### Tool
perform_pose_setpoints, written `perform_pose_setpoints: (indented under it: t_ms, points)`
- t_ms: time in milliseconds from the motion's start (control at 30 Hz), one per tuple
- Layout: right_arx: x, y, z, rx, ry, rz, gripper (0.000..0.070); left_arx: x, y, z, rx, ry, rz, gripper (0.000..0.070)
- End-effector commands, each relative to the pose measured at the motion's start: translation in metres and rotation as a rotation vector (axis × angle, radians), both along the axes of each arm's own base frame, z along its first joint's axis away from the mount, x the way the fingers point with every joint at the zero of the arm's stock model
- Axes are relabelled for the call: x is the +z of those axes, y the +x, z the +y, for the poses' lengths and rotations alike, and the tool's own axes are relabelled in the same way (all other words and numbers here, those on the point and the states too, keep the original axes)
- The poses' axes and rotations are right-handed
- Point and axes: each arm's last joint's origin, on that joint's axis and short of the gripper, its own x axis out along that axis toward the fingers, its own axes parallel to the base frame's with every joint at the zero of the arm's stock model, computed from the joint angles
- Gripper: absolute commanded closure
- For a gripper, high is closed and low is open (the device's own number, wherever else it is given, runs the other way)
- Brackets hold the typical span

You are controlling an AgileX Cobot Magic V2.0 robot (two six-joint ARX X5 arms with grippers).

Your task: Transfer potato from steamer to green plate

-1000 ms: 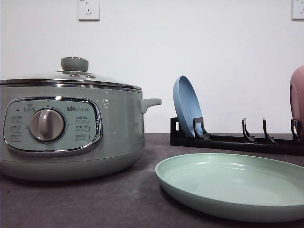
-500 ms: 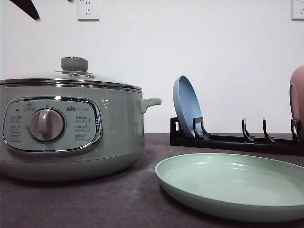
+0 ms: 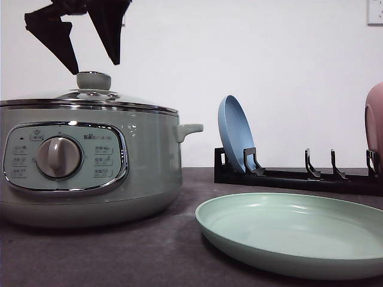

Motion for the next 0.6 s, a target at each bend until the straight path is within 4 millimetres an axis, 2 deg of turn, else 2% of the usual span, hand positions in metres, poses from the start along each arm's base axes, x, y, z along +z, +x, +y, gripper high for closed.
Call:
perform_pose_setpoints:
  t_ms: [0, 333, 467, 567]
  points:
    - [0.003, 0.0004, 0.0017, 0.01, 0.0, -0.016, 0.0413, 0.0011, 0.0059, -0.0058, -0.018, 0.015, -0.02, 0.0146]
    - [0.003, 0.0004, 0.0017, 0.011, 0.0, -0.017, 0.0413, -0.0042, 0.0072, -0.0117, -0.026, 0.038, -0.008, 0.0154]
    - [0.003, 0.0004, 0.0017, 0.011, 0.0, -0.017, 0.0413, -0.0054, 0.0064, -0.0113, -0.026, 0.045, 0.007, 0.0225]
    - [0.003, 0.0004, 0.0017, 0.01, 0.0, -0.016, 0.0413, -0.0055, 0.0065, -0.0113, -0.026, 0.045, 0.008, 0.0226]
